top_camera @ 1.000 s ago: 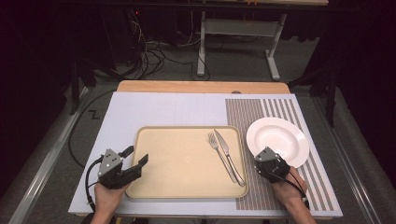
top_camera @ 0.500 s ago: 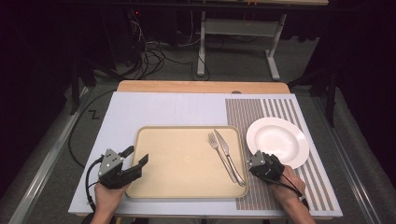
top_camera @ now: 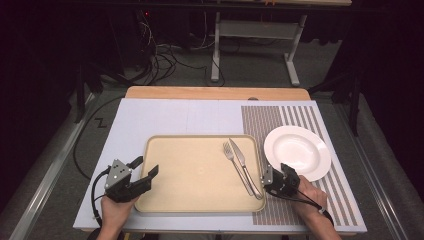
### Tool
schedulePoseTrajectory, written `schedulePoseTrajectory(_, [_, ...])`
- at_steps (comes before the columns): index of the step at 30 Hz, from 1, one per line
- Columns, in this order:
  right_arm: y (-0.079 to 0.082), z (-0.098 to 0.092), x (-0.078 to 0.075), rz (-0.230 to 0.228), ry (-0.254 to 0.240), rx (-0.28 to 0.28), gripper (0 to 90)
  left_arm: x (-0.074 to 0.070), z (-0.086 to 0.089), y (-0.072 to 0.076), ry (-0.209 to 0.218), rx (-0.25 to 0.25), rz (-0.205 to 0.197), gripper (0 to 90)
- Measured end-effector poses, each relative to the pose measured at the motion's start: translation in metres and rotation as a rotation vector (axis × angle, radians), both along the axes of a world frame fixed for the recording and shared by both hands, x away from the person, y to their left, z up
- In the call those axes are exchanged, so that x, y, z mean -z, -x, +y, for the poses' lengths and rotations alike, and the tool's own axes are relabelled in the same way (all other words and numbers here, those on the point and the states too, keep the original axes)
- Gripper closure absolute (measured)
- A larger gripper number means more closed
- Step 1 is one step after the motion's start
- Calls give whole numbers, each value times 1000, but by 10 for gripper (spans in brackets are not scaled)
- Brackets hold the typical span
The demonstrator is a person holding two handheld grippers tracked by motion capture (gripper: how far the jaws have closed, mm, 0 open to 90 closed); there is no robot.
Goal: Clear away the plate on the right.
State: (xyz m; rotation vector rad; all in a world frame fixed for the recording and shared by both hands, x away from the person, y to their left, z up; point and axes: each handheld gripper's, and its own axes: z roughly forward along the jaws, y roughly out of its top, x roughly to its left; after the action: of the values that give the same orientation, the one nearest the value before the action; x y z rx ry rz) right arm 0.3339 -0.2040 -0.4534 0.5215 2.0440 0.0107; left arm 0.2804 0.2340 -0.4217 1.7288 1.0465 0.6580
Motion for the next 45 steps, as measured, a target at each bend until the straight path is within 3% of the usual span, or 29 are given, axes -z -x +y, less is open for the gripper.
schedulePoseTrajectory(13, [-1, -7, -17, 19, -52, -15, 825, 0, 1, -2, -1, -4, 4, 376])
schedulePoseTrajectory(24, [6, -3, -24, 20, -31, -74, 823, 0, 2, -2, 0, -7, 5, 377])
schedulePoseTrajectory(38, [19, 19, -44, -1, -32, -170, 823, 0, 4, -4, 4, -15, 8, 378])
schedulePoseTrajectory(42, [22, 26, -49, -3, -54, -192, 824, 1, 5, -5, 6, -17, 9, 378])
schedulePoseTrajectory(45, [24, 31, -52, -5, -39, -218, 824, 1, 6, -5, 7, -17, 10, 378])
